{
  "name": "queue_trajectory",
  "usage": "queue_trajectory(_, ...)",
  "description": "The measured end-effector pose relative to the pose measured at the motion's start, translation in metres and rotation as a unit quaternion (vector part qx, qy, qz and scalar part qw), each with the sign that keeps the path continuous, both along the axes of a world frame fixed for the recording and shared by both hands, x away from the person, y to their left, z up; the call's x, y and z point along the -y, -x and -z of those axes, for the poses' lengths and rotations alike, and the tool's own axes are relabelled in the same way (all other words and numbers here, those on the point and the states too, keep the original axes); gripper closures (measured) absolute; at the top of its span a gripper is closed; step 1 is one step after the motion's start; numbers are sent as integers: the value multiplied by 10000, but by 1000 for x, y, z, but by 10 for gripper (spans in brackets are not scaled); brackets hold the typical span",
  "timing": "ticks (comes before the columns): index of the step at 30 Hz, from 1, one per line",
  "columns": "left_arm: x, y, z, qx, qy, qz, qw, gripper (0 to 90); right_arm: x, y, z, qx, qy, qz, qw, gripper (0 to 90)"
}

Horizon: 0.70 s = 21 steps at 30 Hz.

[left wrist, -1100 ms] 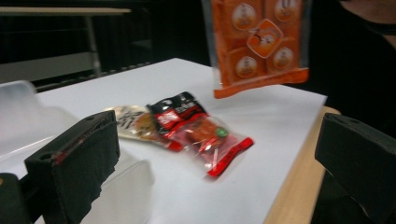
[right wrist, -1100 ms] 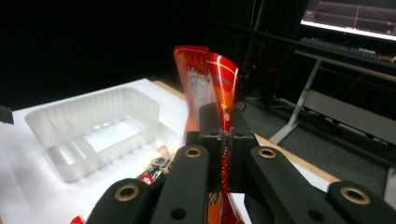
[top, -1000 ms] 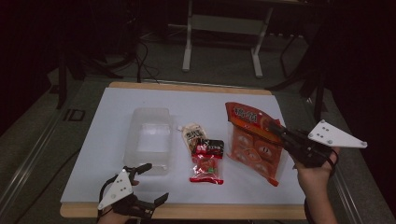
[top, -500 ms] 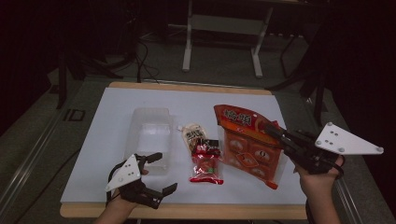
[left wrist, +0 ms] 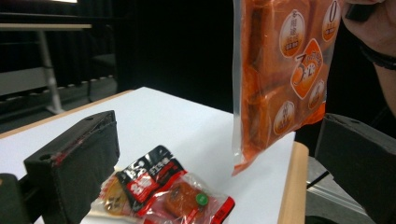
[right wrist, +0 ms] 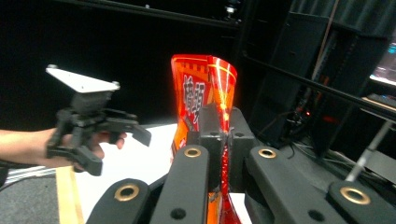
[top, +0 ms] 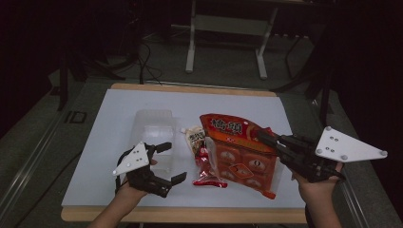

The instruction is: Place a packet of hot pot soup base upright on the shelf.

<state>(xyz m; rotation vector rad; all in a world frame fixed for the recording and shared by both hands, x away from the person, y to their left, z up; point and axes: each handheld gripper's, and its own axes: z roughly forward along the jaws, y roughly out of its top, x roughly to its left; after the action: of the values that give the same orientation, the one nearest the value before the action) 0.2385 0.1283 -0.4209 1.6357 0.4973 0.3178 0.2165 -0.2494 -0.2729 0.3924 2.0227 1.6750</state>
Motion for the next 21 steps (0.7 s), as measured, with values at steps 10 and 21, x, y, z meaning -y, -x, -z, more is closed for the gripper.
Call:
queue_trajectory(10,15,-18,-10,126,-36,590,9982,11,-17,7,-8,90,37,-322,9994,887)
queue_trajectory(21,34,-26,-26,326,165,1235,9917,65,-32,9,-11,96,32,-589,9982,887)
